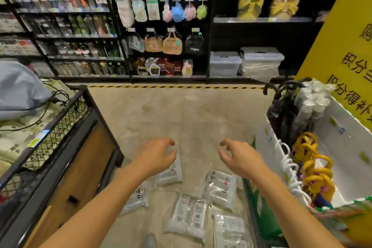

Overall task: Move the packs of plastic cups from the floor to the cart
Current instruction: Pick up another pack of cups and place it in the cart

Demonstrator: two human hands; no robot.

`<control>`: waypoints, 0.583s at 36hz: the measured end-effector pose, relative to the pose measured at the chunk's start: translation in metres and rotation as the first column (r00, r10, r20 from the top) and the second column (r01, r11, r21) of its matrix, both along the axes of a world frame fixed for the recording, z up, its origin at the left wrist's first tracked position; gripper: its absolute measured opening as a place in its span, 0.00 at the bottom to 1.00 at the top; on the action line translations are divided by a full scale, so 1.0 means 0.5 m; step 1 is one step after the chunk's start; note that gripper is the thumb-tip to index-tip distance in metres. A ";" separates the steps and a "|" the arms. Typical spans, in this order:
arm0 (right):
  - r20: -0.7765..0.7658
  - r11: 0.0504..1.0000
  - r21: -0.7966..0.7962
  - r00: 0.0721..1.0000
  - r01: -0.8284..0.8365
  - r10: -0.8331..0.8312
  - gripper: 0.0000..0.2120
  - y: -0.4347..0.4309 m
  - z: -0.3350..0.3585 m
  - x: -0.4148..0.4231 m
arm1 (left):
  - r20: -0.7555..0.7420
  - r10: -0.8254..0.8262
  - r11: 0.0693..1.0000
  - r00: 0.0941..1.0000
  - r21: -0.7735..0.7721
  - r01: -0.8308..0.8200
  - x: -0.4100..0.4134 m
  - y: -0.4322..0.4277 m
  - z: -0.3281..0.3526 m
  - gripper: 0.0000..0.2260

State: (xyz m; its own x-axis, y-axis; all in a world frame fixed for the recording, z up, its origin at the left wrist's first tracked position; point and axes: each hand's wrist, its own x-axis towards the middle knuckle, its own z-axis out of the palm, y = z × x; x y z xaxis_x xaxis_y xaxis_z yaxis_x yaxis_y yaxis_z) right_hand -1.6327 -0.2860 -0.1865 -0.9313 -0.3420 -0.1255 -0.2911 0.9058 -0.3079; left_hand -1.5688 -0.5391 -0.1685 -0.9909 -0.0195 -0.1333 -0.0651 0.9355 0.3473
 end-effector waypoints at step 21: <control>0.545 0.852 -0.070 0.735 0.519 -0.403 0.28 -0.115 -0.956 -0.159 | 0.432 -0.106 0.969 0.895 0.249 -0.006 -0.340 -0.207 -0.958 0.29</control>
State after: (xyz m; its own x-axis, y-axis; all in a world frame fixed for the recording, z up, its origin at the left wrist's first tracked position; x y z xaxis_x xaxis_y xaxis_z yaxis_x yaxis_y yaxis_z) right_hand -1.7122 -0.3436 -0.6647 -0.8070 0.0421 -0.5890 0.3907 0.7861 -0.4791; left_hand -1.7388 -0.6426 -0.6473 -0.8278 0.1159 -0.5489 -0.2184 0.8346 0.5057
